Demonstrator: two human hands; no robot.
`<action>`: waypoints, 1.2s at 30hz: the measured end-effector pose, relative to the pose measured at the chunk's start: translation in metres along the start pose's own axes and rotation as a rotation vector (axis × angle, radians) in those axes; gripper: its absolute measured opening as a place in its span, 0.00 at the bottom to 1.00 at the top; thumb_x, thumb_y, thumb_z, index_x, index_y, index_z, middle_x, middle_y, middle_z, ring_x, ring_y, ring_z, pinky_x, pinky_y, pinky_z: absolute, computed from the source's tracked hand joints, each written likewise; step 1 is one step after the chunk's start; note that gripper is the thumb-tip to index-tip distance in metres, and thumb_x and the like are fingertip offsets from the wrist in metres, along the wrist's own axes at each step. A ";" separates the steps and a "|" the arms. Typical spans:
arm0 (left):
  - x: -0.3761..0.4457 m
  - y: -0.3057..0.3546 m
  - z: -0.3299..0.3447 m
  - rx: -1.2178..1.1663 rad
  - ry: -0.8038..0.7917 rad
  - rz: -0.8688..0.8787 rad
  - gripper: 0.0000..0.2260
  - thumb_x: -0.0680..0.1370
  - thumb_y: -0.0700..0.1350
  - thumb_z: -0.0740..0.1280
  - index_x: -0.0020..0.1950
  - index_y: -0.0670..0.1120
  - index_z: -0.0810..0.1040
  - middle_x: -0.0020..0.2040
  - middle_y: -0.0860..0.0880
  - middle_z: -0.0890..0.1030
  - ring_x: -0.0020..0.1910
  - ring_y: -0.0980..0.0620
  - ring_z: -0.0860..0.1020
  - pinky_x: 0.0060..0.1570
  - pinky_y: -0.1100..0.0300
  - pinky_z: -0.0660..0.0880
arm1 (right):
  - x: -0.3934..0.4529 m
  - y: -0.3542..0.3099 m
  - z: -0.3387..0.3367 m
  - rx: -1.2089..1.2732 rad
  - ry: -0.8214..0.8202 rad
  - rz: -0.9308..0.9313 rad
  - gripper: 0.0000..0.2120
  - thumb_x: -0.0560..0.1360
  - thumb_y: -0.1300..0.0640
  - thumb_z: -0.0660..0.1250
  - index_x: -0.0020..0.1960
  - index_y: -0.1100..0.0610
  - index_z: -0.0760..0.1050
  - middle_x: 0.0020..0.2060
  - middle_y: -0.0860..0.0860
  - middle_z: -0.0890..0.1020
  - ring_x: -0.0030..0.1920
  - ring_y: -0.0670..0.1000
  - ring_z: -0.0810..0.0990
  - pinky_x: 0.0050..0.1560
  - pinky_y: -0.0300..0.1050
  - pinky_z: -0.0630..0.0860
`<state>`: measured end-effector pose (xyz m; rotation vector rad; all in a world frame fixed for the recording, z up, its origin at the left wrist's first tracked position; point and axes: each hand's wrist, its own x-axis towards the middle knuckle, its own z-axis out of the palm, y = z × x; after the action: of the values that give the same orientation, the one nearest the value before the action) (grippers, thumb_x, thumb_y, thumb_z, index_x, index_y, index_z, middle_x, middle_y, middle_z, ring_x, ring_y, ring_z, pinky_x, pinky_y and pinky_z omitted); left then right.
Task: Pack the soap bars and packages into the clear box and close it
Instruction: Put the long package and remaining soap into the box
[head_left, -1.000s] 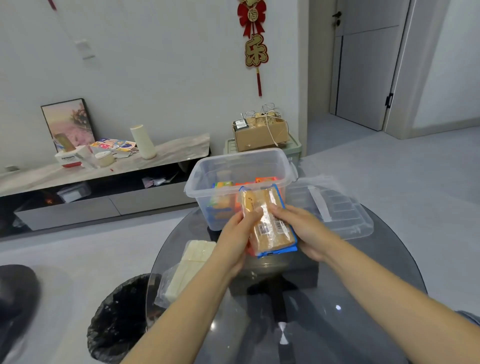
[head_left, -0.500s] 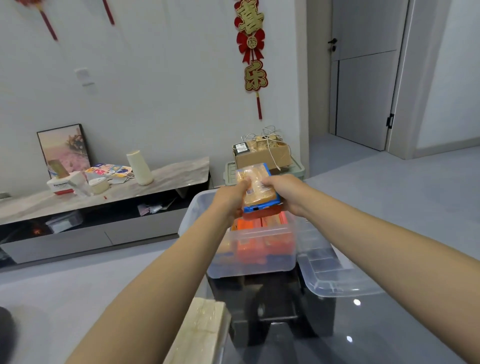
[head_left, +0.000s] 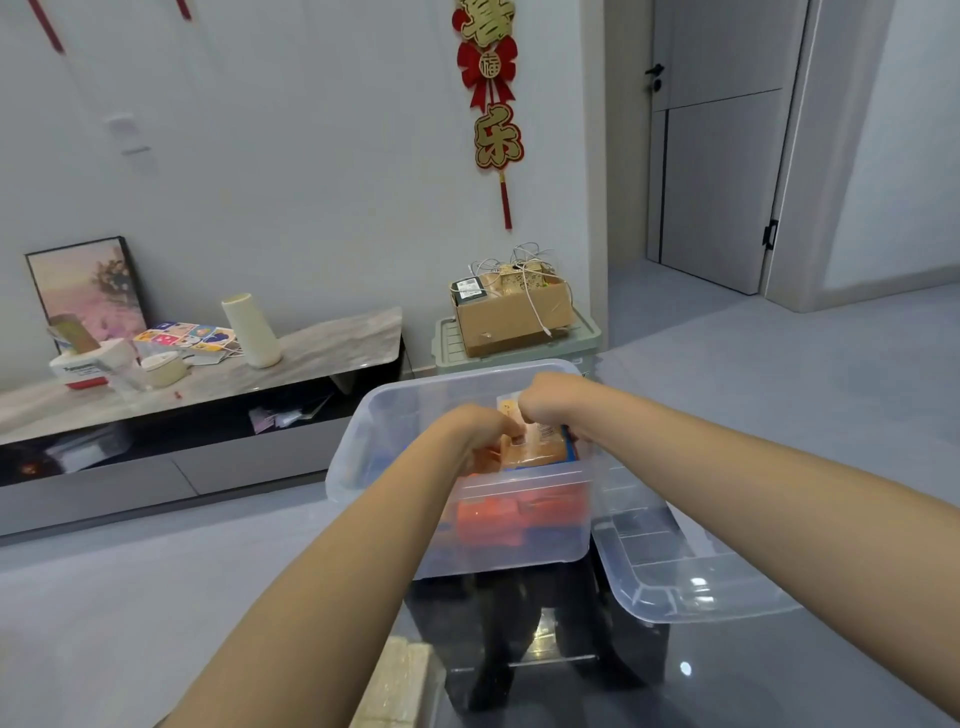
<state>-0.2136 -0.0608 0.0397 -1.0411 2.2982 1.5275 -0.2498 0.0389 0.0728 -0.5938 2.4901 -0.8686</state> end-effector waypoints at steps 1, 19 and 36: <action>-0.001 0.000 0.000 0.030 0.016 0.013 0.07 0.77 0.43 0.65 0.40 0.42 0.74 0.34 0.46 0.72 0.29 0.52 0.70 0.39 0.60 0.70 | -0.002 -0.002 0.001 -0.030 0.043 -0.011 0.18 0.77 0.65 0.54 0.28 0.57 0.60 0.29 0.51 0.63 0.27 0.47 0.61 0.26 0.35 0.59; -0.002 -0.027 -0.036 0.562 0.239 0.114 0.11 0.76 0.41 0.61 0.52 0.37 0.79 0.51 0.40 0.81 0.47 0.45 0.76 0.52 0.53 0.74 | 0.005 -0.001 0.029 -0.251 -0.146 -0.068 0.12 0.76 0.60 0.58 0.33 0.58 0.67 0.31 0.53 0.69 0.30 0.51 0.67 0.31 0.42 0.62; -0.147 -0.134 -0.012 0.111 0.496 0.584 0.14 0.73 0.39 0.62 0.53 0.49 0.83 0.47 0.57 0.82 0.49 0.60 0.78 0.43 0.74 0.69 | -0.126 0.023 0.101 0.181 0.270 -0.603 0.14 0.75 0.56 0.65 0.60 0.53 0.78 0.56 0.49 0.81 0.59 0.48 0.74 0.58 0.39 0.69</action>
<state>-0.0168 -0.0354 0.0215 -0.8279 3.2116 1.3958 -0.1003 0.0734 0.0179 -1.2691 2.4454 -1.4588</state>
